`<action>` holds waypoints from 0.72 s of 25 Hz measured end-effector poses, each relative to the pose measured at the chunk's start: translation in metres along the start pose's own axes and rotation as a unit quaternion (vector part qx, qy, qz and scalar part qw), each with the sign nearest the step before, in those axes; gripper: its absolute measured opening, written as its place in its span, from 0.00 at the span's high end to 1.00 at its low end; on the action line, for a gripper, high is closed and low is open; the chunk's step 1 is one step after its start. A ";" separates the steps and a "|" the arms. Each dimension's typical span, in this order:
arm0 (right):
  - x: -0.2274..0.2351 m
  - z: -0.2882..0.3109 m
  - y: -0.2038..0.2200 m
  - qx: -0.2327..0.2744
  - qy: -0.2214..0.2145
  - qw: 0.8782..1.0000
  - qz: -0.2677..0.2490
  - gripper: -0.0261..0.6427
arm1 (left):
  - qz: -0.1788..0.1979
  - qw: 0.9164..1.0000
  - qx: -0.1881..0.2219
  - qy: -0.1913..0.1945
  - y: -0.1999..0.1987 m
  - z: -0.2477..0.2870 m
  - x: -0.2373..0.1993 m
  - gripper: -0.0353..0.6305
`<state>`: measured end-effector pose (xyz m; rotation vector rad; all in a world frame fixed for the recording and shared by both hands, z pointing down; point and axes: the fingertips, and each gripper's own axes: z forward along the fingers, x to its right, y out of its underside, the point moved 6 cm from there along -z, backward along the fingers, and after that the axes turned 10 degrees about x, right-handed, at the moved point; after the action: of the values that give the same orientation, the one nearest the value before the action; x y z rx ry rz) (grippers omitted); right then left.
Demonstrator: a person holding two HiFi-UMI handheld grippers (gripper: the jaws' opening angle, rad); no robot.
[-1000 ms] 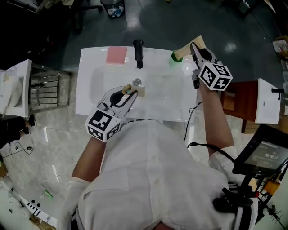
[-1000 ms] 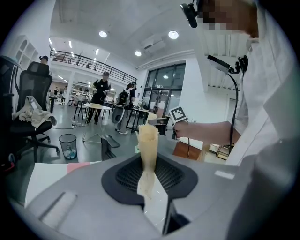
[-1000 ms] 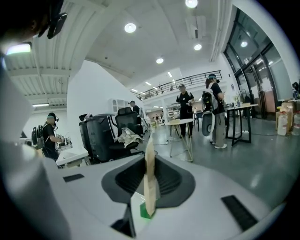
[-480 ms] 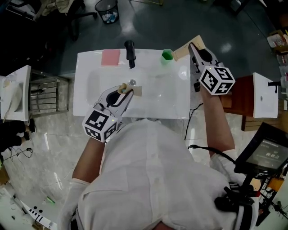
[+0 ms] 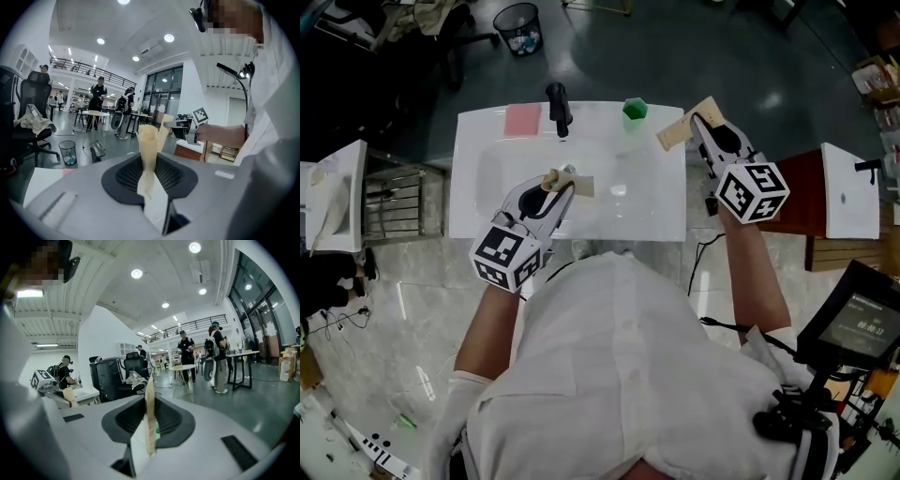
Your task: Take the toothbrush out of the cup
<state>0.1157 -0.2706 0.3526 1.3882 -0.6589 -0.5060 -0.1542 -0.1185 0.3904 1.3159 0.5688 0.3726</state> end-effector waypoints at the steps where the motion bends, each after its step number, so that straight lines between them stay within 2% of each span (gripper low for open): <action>1: -0.001 -0.007 0.002 -0.002 -0.001 1.000 0.001 0.87 | 0.000 1.000 0.000 0.000 -0.001 0.000 0.003 0.82; 18: -0.036 -0.099 0.046 -0.060 -0.054 0.997 -0.006 0.87 | 0.017 1.000 -0.003 -0.001 -0.004 0.014 0.056 0.82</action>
<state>0.1553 -0.1693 0.3880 1.2582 -0.6968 -0.6242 -0.1008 -0.0989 0.3781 1.3222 0.5441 0.3996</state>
